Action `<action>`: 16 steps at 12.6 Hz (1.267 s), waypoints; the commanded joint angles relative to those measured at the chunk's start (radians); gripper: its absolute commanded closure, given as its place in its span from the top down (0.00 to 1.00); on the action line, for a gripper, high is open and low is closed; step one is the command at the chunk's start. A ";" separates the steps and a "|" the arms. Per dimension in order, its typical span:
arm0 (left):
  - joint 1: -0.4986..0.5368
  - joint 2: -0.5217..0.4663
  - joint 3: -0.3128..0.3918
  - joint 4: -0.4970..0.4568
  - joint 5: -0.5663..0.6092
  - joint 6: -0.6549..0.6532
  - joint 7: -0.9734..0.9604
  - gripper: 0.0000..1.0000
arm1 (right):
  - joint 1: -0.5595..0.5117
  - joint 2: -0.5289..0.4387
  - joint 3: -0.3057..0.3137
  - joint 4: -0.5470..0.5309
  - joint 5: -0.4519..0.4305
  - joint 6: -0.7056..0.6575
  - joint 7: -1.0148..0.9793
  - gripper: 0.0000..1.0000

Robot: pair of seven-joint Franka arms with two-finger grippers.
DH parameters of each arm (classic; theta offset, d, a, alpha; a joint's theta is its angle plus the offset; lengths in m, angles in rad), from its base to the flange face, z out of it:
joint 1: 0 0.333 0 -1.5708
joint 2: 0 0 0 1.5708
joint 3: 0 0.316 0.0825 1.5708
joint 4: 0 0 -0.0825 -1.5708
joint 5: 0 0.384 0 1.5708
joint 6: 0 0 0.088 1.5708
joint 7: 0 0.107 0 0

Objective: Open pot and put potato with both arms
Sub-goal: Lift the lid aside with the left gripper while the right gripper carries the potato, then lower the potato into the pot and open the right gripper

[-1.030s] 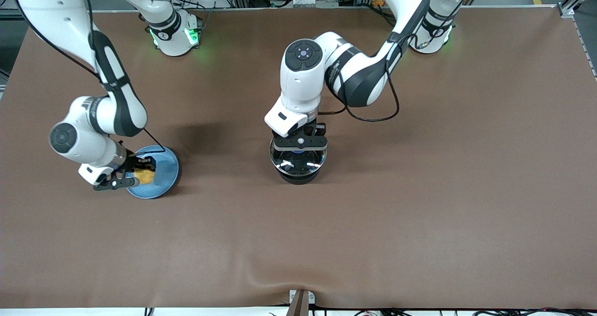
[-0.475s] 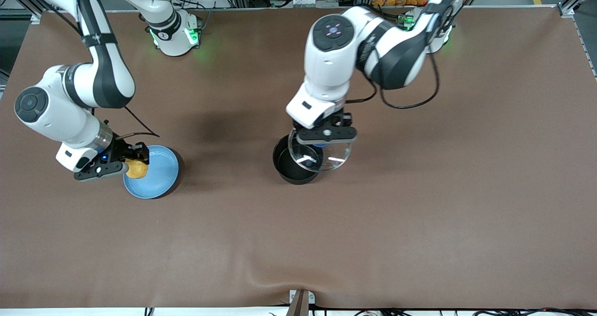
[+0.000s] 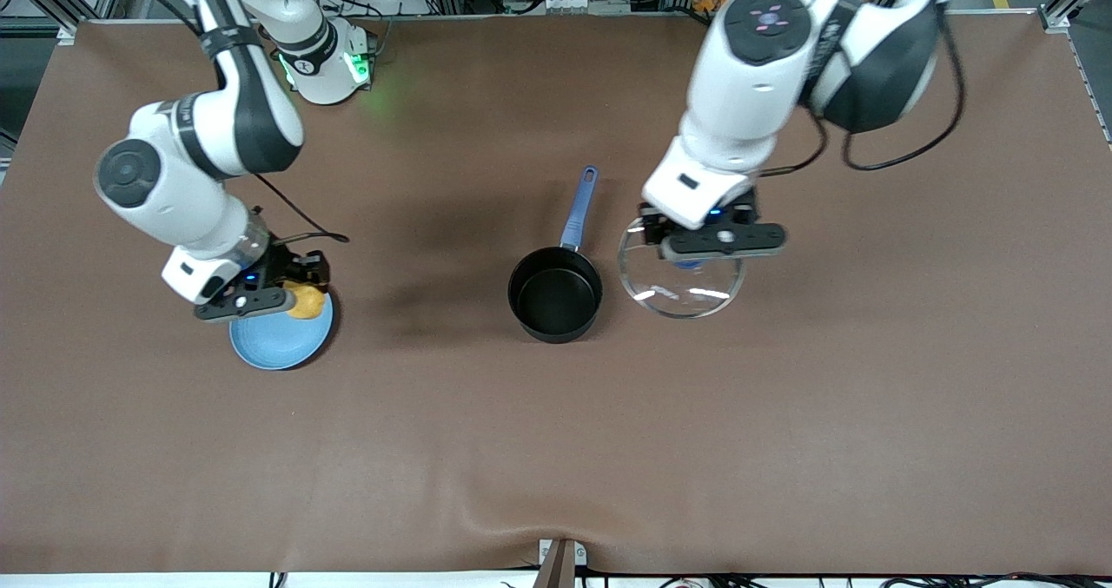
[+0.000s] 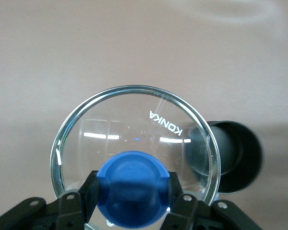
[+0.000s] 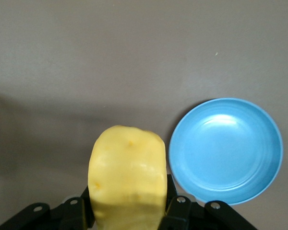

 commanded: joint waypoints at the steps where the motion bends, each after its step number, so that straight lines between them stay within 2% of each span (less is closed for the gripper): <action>1: 0.104 -0.136 -0.008 -0.180 -0.051 0.010 0.137 0.00 | 0.005 -0.006 0.110 0.042 -0.081 -0.046 0.219 0.04; 3: 0.178 -0.158 -0.008 -0.229 -0.071 0.010 0.218 0.00 | 0.030 0.011 0.185 0.082 -0.100 -0.049 0.377 0.04; 5: 0.232 -0.158 -0.008 -0.260 -0.071 0.010 0.288 0.00 | 0.086 0.060 0.207 0.142 -0.104 -0.049 0.519 0.04; 7: 0.269 -0.158 -0.008 -0.285 -0.070 0.010 0.315 0.00 | 0.171 0.135 0.207 0.230 -0.120 -0.054 0.655 0.04; 10: 0.333 -0.158 -0.007 -0.335 -0.070 0.016 0.349 0.00 | 0.310 0.312 0.207 0.437 -0.242 -0.127 0.839 0.04; 12: 0.368 -0.155 -0.007 -0.387 -0.070 0.057 0.381 0.00 | 0.373 0.424 0.202 0.565 -0.273 -0.152 0.878 0.04; 14: 0.393 -0.149 -0.007 -0.453 -0.070 0.138 0.388 0.00 | 0.398 0.497 0.197 0.630 -0.313 -0.143 0.876 0.04; 16: 0.402 -0.143 -0.007 -0.519 -0.071 0.229 0.388 0.00 | 0.412 0.546 0.197 0.644 -0.333 -0.112 0.878 0.03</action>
